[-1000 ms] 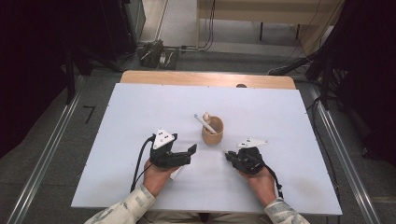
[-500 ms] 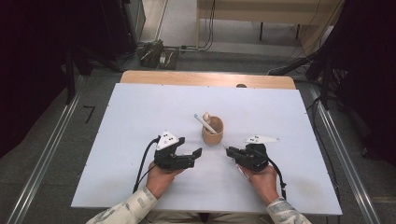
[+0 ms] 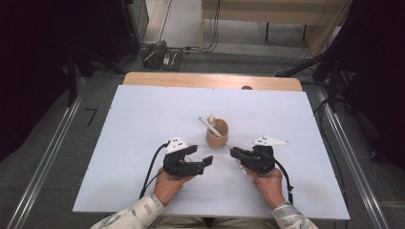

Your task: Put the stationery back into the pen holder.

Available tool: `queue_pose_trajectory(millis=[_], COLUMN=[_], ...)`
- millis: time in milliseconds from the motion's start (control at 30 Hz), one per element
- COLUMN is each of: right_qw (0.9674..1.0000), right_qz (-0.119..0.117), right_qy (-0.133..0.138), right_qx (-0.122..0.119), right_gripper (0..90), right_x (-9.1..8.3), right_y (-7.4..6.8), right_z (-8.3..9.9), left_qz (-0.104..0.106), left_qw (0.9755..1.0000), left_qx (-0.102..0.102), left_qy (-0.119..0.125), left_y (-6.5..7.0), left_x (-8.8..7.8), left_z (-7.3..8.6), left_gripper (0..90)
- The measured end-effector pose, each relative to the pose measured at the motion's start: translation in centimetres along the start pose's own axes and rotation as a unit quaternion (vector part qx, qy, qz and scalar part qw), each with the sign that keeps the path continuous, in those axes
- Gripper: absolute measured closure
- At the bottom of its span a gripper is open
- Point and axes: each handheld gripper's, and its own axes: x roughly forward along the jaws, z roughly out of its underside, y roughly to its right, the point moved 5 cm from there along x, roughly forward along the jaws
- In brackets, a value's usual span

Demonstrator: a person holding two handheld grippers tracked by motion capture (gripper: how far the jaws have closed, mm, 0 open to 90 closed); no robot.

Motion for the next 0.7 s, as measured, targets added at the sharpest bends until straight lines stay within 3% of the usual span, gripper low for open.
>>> queue_pose_trajectory(millis=[700], right_qw=[0.9992], right_qz=[-0.025], right_qy=[0.027], right_qx=[-0.016], right_gripper=[78.6], right_x=[-0.4], right_y=[-1.2], right_z=[-1.3], left_qz=[0.036], left_qw=[0.999], left_qx=[-0.01], left_qy=[-0.026], left_y=[1.6], left_x=[1.9], left_z=[0.8], left_gripper=[27.6])
